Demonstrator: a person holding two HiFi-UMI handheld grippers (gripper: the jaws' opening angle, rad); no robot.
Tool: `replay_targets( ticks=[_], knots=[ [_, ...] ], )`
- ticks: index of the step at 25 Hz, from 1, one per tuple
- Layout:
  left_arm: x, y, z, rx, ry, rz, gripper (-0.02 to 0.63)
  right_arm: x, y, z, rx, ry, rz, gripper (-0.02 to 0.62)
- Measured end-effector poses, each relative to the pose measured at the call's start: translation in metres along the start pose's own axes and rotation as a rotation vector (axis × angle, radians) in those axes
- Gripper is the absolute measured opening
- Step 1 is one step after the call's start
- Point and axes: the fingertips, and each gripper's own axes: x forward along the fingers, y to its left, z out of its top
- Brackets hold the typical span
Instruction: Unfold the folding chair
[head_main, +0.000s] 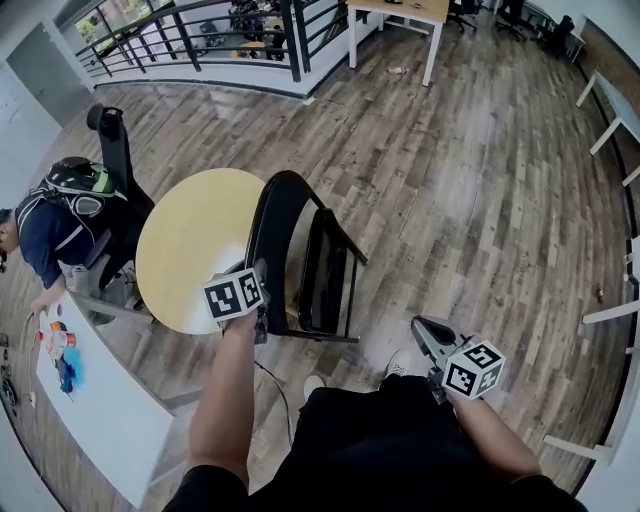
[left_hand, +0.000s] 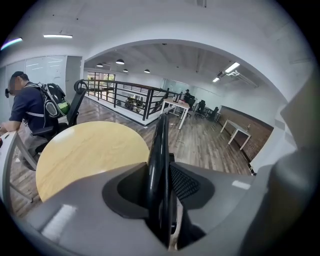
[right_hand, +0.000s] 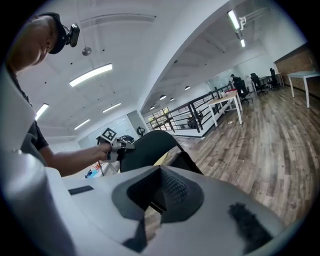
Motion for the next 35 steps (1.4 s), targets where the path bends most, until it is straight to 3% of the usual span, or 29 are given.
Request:
replay_targets(
  ticks=[6, 12, 18, 23, 30, 35],
  knots=[
    [-0.004, -0.022, 0.003, 0.006, -0.012, -0.002, 0.143, 0.036, 0.007, -0.029, 0.033, 0.106, 0.047, -0.005],
    [-0.008, -0.055, 0.002, 0.024, -0.034, 0.009, 0.143, 0.095, 0.012, -0.067, 0.046, 0.214, 0.092, 0.078],
    [-0.011, -0.087, -0.002, -0.010, -0.008, -0.066, 0.137, 0.134, 0.003, -0.103, 0.079, 0.293, 0.044, 0.129],
    [-0.012, -0.119, -0.006, -0.053, 0.013, -0.174, 0.132, 0.155, -0.005, -0.116, 0.103, 0.320, 0.042, 0.151],
    [-0.011, -0.162, -0.011, -0.115, 0.026, -0.331, 0.125, 0.175, -0.025, -0.122, 0.110, 0.342, -0.034, 0.173],
    [-0.010, -0.187, -0.017, -0.146, 0.037, -0.397, 0.120, 0.190, -0.047, -0.117, 0.103, 0.338, -0.126, 0.228]
  ],
)
